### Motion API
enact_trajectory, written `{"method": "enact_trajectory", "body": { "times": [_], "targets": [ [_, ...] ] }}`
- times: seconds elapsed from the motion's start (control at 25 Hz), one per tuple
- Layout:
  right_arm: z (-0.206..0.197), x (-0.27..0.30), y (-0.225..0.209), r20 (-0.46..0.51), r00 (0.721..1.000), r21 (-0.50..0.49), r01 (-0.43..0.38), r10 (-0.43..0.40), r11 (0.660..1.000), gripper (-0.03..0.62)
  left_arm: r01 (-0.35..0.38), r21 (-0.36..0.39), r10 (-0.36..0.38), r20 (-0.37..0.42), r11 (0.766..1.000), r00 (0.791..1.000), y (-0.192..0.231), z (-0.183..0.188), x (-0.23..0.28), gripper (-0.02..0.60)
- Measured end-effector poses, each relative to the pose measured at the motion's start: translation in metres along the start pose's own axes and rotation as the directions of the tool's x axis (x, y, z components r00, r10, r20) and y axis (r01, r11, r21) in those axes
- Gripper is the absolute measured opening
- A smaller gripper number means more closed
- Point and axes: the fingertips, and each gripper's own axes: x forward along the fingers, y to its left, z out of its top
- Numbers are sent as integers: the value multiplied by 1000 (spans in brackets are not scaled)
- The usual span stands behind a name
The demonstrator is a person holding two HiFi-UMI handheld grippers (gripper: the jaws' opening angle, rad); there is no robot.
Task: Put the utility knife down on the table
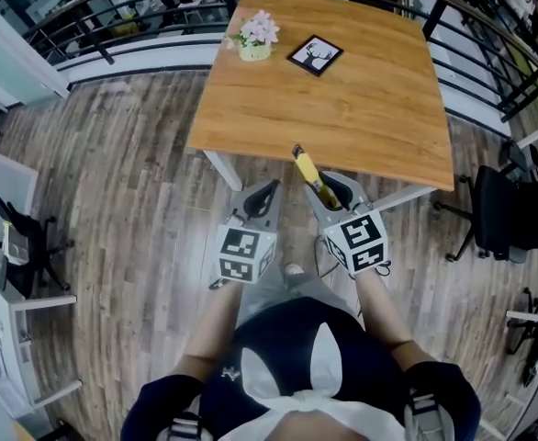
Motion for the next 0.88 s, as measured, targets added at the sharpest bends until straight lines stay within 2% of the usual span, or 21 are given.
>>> {"method": "enact_trajectory", "body": {
  "times": [0.36, 0.88],
  "targets": [
    [7, 40, -39, 3, 1000, 17, 4, -4, 1000, 119, 25, 25, -25, -8, 999, 1000, 26, 18, 51, 17],
    [67, 158, -103, 18, 999, 6, 48, -48, 999, 120, 63, 23, -63, -7, 998, 998, 135, 64, 136, 17]
  ]
}}
